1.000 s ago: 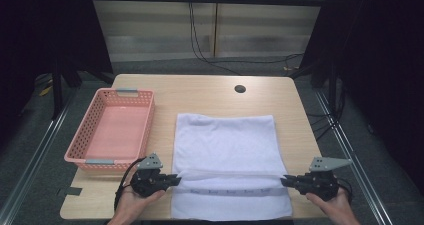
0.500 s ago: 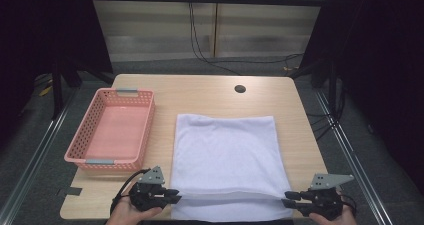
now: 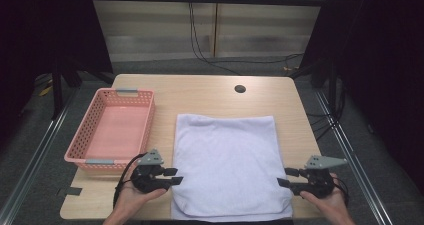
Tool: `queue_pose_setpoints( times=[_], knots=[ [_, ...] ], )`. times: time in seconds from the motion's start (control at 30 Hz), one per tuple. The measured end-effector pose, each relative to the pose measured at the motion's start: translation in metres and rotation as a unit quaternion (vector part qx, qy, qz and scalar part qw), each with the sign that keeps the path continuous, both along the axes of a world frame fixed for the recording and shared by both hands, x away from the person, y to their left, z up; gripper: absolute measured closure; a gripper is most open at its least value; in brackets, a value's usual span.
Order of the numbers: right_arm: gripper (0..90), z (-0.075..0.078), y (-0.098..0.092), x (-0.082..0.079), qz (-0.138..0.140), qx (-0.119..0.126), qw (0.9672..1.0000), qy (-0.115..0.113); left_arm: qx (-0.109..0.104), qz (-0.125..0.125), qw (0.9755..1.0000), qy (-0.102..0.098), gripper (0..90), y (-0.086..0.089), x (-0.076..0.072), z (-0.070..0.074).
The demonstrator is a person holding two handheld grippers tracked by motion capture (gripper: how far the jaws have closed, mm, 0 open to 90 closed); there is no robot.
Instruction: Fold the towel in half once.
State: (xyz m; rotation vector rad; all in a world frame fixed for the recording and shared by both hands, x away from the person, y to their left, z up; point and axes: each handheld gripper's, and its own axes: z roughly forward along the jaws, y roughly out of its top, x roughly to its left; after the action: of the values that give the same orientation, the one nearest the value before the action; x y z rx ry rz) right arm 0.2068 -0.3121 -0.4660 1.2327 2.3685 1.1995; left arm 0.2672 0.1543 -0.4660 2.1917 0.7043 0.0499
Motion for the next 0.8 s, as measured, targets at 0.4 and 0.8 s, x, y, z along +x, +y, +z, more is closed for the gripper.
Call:
queue_pose_setpoints(
  times=[0.4,0.8],
  knots=[
    [44.8,-0.022,0.019,0.073,-0.022,-0.048,0.9986,-0.001,0.022,0.038,0.9990,-0.007,63.0,-0.023,0.059,-0.020],
    [45.4,-0.035,0.022,0.089,-0.035,-0.078,0.9963,0.003,0.012,0.045,0.9988,0.017,67.5,-0.017,0.061,-0.032]
  ],
)
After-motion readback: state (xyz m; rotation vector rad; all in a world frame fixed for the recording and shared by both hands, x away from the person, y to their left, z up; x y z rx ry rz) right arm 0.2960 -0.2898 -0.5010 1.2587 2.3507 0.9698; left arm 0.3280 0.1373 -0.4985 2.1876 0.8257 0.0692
